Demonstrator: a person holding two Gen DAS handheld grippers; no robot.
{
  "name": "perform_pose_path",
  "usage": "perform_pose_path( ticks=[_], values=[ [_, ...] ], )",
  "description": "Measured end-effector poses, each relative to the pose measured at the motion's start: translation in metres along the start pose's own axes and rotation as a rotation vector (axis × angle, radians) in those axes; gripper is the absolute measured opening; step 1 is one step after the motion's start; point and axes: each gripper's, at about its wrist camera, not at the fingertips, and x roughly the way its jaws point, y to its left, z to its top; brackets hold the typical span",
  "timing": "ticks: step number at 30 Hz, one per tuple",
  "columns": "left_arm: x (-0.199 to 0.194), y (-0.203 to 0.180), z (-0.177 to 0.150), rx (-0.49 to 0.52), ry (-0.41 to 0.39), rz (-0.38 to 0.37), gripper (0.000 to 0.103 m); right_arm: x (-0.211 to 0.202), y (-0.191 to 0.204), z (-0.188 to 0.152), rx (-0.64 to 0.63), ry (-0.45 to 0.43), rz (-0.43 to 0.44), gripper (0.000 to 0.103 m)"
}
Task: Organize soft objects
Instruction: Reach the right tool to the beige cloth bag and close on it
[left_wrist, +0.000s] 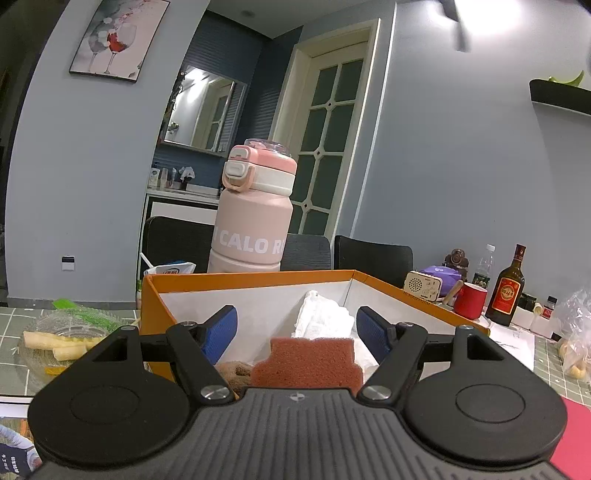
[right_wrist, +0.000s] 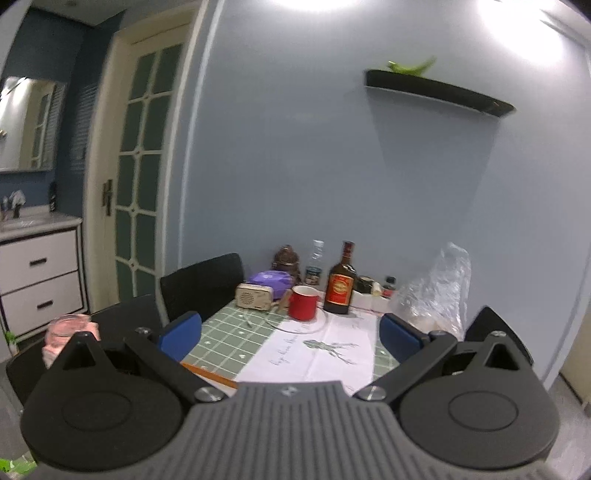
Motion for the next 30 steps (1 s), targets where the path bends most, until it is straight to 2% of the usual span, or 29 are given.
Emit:
perform_pose_path(
  ticks=[9, 13, 18, 22, 26, 30],
  values=[
    [-0.003, 0.008, 0.003, -0.069, -0.004, -0.021, 0.086, 0.006, -0.073, -0.04, 0.163, 0.019, -0.075, 0.1],
    [-0.008, 0.011, 0.003, -0.113, -0.021, -0.071, 0.086, 0.015, -0.099, -0.064, 0.2, 0.065, -0.121, 0.1],
    [-0.018, 0.01, 0.005, -0.12, -0.048, -0.118, 0.086, 0.018, -0.126, -0.095, 0.228, 0.103, -0.157, 0.1],
    [-0.033, 0.005, 0.003, -0.085, -0.117, -0.168, 0.087, 0.022, -0.144, -0.121, 0.215, 0.123, -0.183, 0.1],
    [-0.043, -0.004, 0.0, -0.033, -0.16, -0.224, 0.087, 0.024, -0.172, -0.151, 0.311, 0.147, -0.151, 0.1],
    [-0.044, -0.011, -0.002, 0.003, -0.118, -0.309, 0.087, 0.028, -0.192, -0.18, 0.355, 0.186, -0.165, 0.1]
  ],
)
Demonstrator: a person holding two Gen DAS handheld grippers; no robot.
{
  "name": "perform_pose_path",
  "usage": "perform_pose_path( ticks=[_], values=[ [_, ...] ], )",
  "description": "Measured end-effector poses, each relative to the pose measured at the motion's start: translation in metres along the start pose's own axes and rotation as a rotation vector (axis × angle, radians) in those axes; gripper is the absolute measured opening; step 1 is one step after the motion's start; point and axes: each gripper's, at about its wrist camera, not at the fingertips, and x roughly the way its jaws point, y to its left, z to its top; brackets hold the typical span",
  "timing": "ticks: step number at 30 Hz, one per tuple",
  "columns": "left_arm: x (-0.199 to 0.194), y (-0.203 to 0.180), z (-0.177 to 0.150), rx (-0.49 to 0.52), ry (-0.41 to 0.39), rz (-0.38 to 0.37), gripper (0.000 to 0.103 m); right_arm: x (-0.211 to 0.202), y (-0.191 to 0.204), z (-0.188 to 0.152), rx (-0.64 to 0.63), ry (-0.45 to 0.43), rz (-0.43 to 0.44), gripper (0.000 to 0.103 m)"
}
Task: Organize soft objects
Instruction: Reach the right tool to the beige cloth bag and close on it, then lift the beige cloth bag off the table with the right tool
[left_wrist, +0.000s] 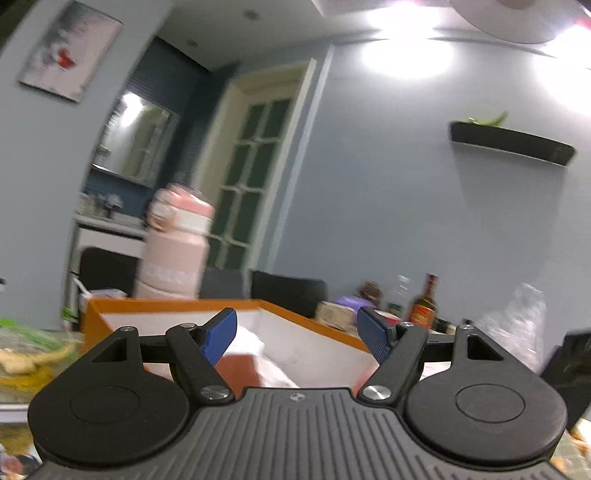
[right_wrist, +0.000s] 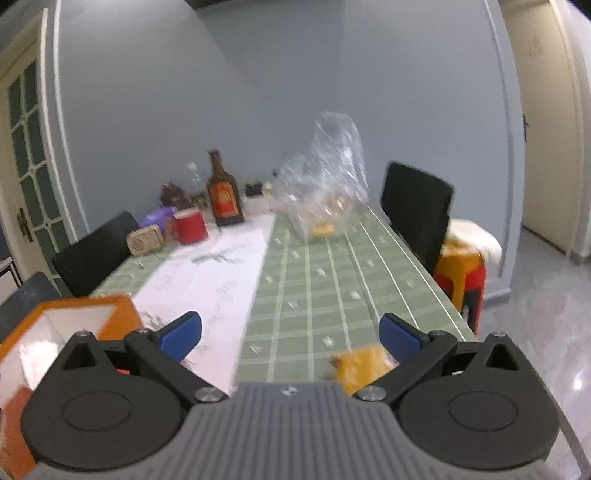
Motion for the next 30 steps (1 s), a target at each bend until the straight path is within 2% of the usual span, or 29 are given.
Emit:
perform_pose_path(
  ticks=[4, 8, 11, 13, 16, 18, 21, 23, 28, 30],
  values=[
    [0.0, -0.007, -0.004, 0.037, 0.026, -0.059, 0.087, 0.007, -0.026, -0.015, 0.068, 0.027, 0.035, 0.1],
    [-0.006, -0.014, -0.009, 0.076, 0.032, -0.128, 0.087, 0.005, -0.046, -0.029, 0.151, 0.108, 0.097, 0.099],
    [-0.013, -0.022, -0.014, 0.125, 0.001, -0.167, 0.087, -0.004, -0.052, -0.042, 0.14, 0.084, 0.123, 0.096],
    [-0.018, -0.028, -0.018, 0.169, -0.031, -0.194, 0.087, -0.006, -0.055, -0.049, 0.111, 0.071, 0.107, 0.094],
    [-0.022, -0.036, -0.025, 0.236, -0.075, -0.202, 0.087, 0.0, -0.061, -0.056, 0.098, 0.107, 0.087, 0.082],
    [-0.023, -0.039, -0.027, 0.25, -0.069, -0.218, 0.087, 0.005, -0.065, -0.061, 0.119, 0.151, 0.106, 0.072],
    [-0.024, -0.041, -0.029, 0.262, -0.063, -0.233, 0.087, 0.004, -0.072, -0.067, 0.142, 0.184, 0.136, 0.062],
    [-0.025, -0.042, -0.03, 0.262, -0.046, -0.254, 0.087, 0.002, -0.077, -0.068, 0.161, 0.178, 0.145, 0.062],
    [-0.027, -0.041, -0.03, 0.259, -0.015, -0.3, 0.087, -0.002, -0.093, -0.071, 0.261, 0.209, 0.295, 0.062],
    [-0.028, -0.041, -0.031, 0.264, -0.014, -0.31, 0.087, -0.002, -0.092, -0.072, 0.265, 0.22, 0.322, 0.059]
  ],
)
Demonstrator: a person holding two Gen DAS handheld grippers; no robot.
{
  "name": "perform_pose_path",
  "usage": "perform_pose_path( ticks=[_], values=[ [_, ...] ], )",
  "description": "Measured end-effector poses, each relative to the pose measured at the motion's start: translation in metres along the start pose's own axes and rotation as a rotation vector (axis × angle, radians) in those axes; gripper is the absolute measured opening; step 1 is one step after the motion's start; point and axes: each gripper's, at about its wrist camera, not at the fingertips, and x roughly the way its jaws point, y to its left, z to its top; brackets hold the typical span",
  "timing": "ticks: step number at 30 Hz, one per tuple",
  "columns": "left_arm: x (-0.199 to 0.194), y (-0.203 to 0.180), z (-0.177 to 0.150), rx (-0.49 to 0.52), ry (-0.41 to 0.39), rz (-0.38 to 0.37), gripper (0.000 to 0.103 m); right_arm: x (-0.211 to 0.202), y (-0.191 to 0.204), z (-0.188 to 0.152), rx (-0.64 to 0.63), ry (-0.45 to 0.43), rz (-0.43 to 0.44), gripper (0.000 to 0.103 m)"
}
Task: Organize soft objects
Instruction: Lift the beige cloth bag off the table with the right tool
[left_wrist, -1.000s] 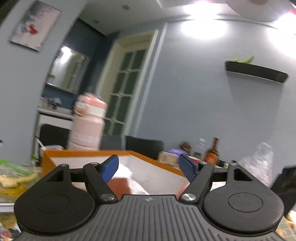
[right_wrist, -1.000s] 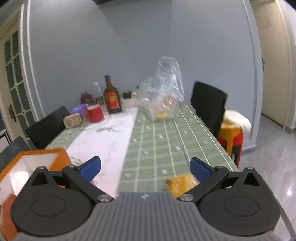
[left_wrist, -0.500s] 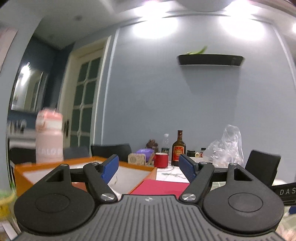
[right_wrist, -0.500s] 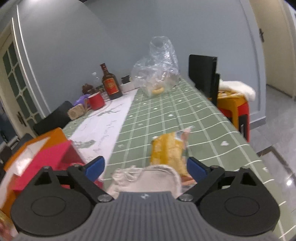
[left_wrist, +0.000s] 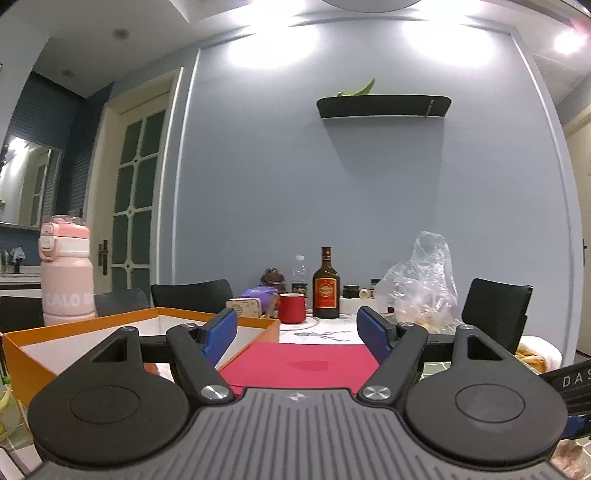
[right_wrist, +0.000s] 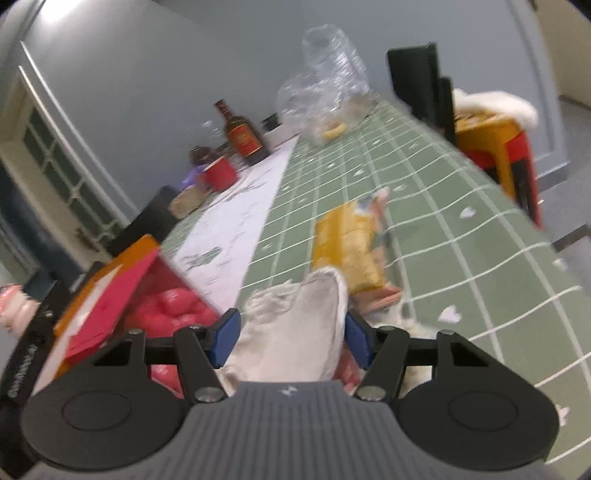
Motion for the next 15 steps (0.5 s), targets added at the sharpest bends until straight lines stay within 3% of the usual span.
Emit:
perform_pose_path(
  ticks=[8, 15],
  values=[
    [0.006, 0.007, 0.0, -0.043, 0.054, -0.003, 0.087, -0.006, 0.005, -0.002, 0.022, -0.015, 0.177, 0.056],
    [0.014, 0.021, 0.001, -0.125, 0.125, -0.011, 0.087, 0.011, 0.022, -0.01, -0.065, 0.011, 0.089, 0.056]
  ],
)
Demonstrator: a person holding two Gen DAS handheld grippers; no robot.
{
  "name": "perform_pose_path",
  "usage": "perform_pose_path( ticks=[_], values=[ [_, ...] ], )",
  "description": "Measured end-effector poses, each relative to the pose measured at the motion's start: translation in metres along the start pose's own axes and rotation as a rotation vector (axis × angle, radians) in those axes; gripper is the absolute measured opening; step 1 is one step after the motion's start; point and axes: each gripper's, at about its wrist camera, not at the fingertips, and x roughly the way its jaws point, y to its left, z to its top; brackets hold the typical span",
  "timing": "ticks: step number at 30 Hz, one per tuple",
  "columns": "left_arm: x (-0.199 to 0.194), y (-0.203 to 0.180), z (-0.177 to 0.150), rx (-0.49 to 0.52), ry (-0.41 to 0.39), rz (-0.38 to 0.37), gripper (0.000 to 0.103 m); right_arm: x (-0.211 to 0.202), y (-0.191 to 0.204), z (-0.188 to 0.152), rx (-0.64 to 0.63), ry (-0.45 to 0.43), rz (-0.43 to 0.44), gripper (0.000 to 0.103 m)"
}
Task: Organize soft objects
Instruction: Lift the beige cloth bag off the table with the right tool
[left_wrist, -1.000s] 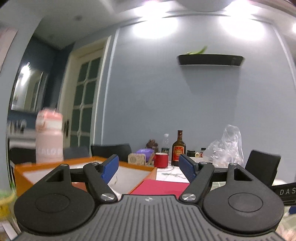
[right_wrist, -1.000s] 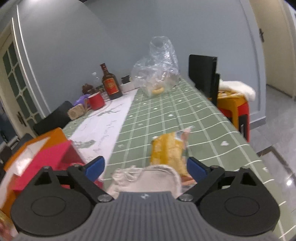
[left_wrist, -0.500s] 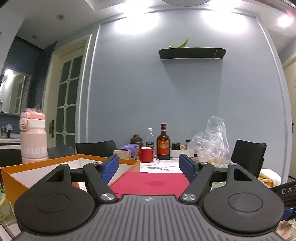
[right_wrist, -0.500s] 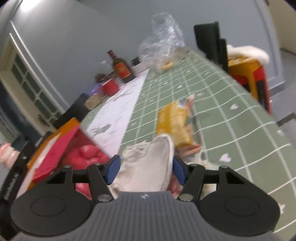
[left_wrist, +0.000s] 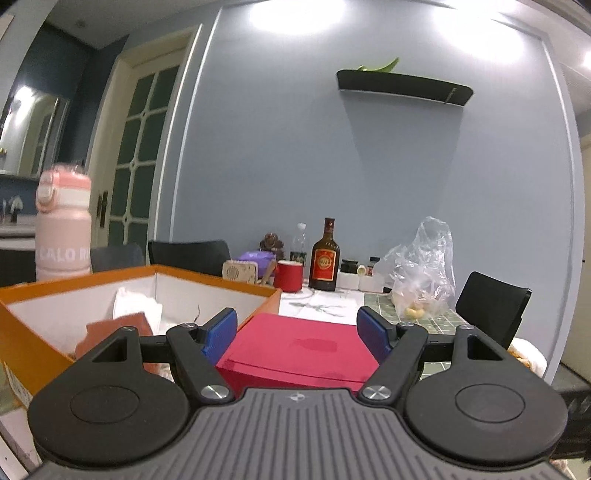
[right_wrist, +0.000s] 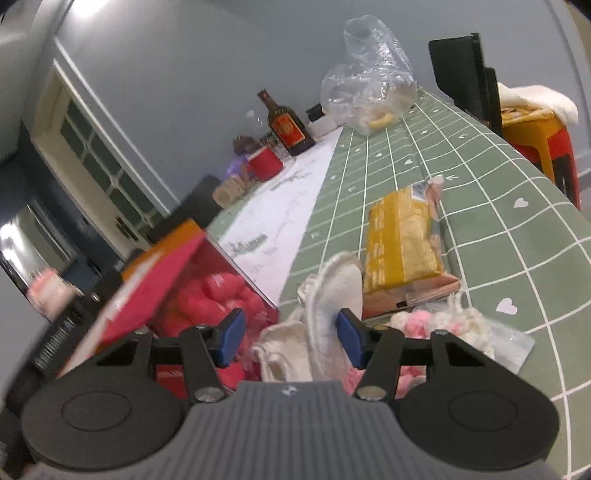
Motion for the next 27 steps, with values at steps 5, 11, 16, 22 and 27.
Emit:
perform_pose_path(
  ticks=[5, 11, 16, 22, 27],
  values=[
    [0.001, 0.002, 0.0, -0.012, 0.015, 0.0, 0.087, 0.008, 0.007, -0.005, -0.057, 0.026, -0.06, 0.056],
    [0.003, 0.002, 0.001, -0.037, 0.043, -0.024, 0.087, 0.026, 0.011, -0.011, -0.152, 0.063, -0.181, 0.028],
    [0.005, 0.002, 0.002, -0.055, 0.066, -0.061, 0.087, 0.026, 0.001, -0.01, -0.109, 0.073, -0.182, 0.002],
    [-0.006, -0.003, 0.002, -0.067, 0.032, -0.115, 0.087, -0.022, -0.013, 0.006, 0.051, -0.084, 0.016, 0.002],
    [-0.017, -0.017, -0.005, -0.111, 0.081, -0.219, 0.086, -0.081, -0.045, 0.013, 0.176, -0.353, 0.049, 0.002]
  ],
)
